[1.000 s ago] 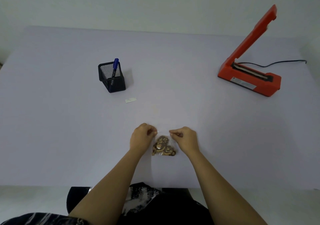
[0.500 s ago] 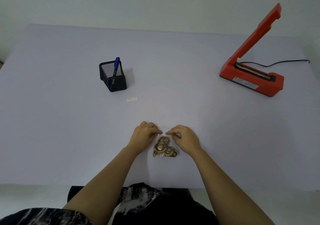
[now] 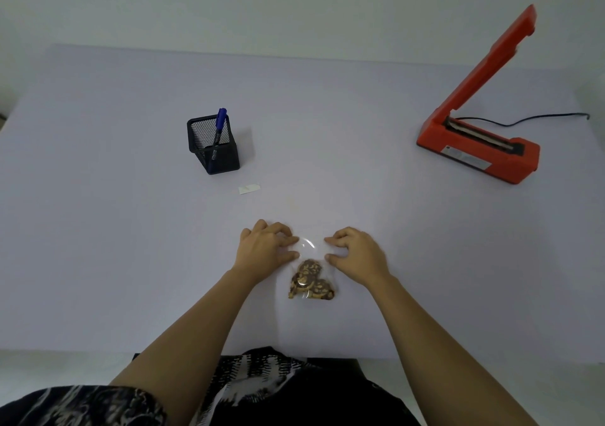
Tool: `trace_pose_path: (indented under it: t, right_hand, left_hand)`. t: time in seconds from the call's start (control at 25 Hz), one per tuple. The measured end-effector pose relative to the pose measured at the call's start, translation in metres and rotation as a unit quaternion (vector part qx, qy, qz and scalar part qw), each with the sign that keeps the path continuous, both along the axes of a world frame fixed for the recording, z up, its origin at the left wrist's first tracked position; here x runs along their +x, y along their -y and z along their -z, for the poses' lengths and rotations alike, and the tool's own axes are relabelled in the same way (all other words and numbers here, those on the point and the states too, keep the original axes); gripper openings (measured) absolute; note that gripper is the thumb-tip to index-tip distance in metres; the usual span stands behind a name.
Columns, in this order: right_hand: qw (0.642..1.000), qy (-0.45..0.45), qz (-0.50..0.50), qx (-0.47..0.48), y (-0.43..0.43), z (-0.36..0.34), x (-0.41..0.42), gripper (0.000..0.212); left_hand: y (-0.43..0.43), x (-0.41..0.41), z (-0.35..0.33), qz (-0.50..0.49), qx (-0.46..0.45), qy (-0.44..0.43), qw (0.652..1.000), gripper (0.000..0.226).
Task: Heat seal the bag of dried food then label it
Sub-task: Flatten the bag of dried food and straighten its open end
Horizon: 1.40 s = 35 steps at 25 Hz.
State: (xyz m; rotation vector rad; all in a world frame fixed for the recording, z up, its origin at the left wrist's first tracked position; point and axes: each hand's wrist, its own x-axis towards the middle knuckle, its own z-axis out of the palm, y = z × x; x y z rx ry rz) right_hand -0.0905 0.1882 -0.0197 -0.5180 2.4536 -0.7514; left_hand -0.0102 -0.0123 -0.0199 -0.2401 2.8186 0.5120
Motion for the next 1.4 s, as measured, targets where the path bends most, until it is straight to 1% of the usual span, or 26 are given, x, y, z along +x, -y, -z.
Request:
trace_pose_path:
  t: [0.16,0.28,0.32,0.36,0.44,0.48,0.56,0.64,0.76,0.88,1.04,1.12,1.28,1.4]
  right_hand:
    - [1.000,-0.003,-0.010,0.016,0.001,-0.004,0.000,0.043]
    - [0.998,-0.033,-0.037,0.041,0.003,-0.007,0.004,0.060]
    - [0.997,-0.043,-0.042,0.039,0.004,-0.008,0.006,0.062]
    - [0.997,-0.055,-0.050,0.028,0.005,-0.009,0.007,0.060]
    - [0.994,-0.074,-0.081,-0.001,0.009,-0.010,0.009,0.049]
    - [0.992,-0.075,-0.097,-0.010,0.011,-0.009,0.009,0.043]
    - [0.991,-0.066,-0.119,-0.009,0.012,-0.008,0.008,0.036]
    - [0.990,-0.062,-0.124,-0.002,0.011,-0.007,0.006,0.031]
    - [0.992,-0.065,-0.109,0.009,0.017,-0.010,0.003,0.021]
    - [0.992,-0.062,-0.097,0.048,0.029,-0.015,-0.001,0.022]
    - [0.994,-0.058,-0.071,0.053,0.032,-0.014,0.002,0.014]
    - [0.996,-0.048,-0.057,0.042,0.033,-0.016,0.004,0.011]
    - [0.998,-0.032,-0.034,0.035,0.036,-0.018,0.004,0.015]
    - [0.999,-0.021,-0.026,0.037,0.037,-0.019,0.003,0.015]
  left_hand:
    - [0.000,-0.003,-0.003,0.001,-0.006,0.015,1.000,0.046]
    - [-0.002,-0.001,-0.002,0.005,-0.010,0.003,1.000,0.046]
    - [-0.003,0.000,-0.002,0.004,-0.003,-0.011,1.000,0.044]
    - [-0.005,0.002,-0.003,0.013,0.011,-0.042,0.999,0.041]
    - [-0.008,0.003,0.001,0.073,0.053,-0.117,0.989,0.028]
    - [-0.008,0.003,0.003,0.104,0.073,-0.138,0.982,0.020]
    - [-0.008,0.001,0.002,0.132,0.100,-0.108,0.980,0.014]
    - [-0.008,-0.001,0.000,0.115,0.110,-0.071,0.985,0.017]
    - [-0.011,-0.007,-0.004,0.119,0.083,-0.024,0.989,0.021]
    - [-0.013,-0.013,-0.008,0.123,0.043,0.006,0.991,0.024]
    - [-0.017,-0.019,-0.013,0.085,0.021,0.031,0.996,0.019]
    - [-0.021,-0.023,-0.016,0.055,0.042,0.040,0.997,0.019]
    - [-0.027,-0.027,-0.017,-0.008,0.094,0.064,0.993,0.025]
    - [-0.029,-0.026,-0.016,-0.034,0.102,0.060,0.992,0.024]
